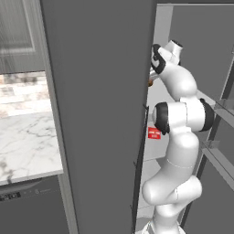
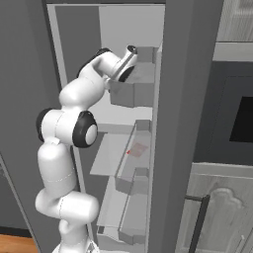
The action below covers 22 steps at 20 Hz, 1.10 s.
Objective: Pick the egg and butter from the fridge and place them by the bowl for mixing.
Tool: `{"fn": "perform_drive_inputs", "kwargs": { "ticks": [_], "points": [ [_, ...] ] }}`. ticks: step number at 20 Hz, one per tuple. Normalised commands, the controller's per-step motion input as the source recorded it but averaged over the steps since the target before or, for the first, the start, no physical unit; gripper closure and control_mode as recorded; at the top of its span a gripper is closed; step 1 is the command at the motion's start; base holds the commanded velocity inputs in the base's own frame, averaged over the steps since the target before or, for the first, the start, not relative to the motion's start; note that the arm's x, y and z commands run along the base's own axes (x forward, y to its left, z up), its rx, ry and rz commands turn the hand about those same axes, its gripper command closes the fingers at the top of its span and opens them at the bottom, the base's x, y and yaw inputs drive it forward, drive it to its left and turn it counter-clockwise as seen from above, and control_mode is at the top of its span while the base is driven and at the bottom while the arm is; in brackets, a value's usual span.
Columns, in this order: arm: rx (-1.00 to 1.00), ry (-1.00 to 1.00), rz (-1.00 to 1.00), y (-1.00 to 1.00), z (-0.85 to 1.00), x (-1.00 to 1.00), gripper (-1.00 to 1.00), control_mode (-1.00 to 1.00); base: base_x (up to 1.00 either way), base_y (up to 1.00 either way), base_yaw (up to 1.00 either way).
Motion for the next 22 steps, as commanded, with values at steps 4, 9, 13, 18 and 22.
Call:
{"fn": "perform_drive_inputs", "kwargs": {
  "ticks": [4, 9, 13, 18, 22],
  "points": [
    [-0.06, 0.0, 0.0, 0.19, -0.19, 0.03, -1.0, -1.0, 0.0, 0.0, 0.0],
    [-0.11, 0.0, 0.0, 0.02, -0.27, 0.02, -1.0, -1.0, 0.0, 0.0, 0.0],
    [-0.11, 0.0, 0.0, 0.02, -0.25, 0.0, 1.0, -1.0, 0.0, 0.0, 0.0],
    [-0.04, -0.01, 0.0, -0.03, -0.15, -0.06, 1.0, -1.0, 0.0, 0.0, 0.0],
    [0.0, -0.01, 0.0, -0.01, -0.08, -0.23, 1.0, -1.0, 0.0, 0.0, 0.0]
  ]
}}
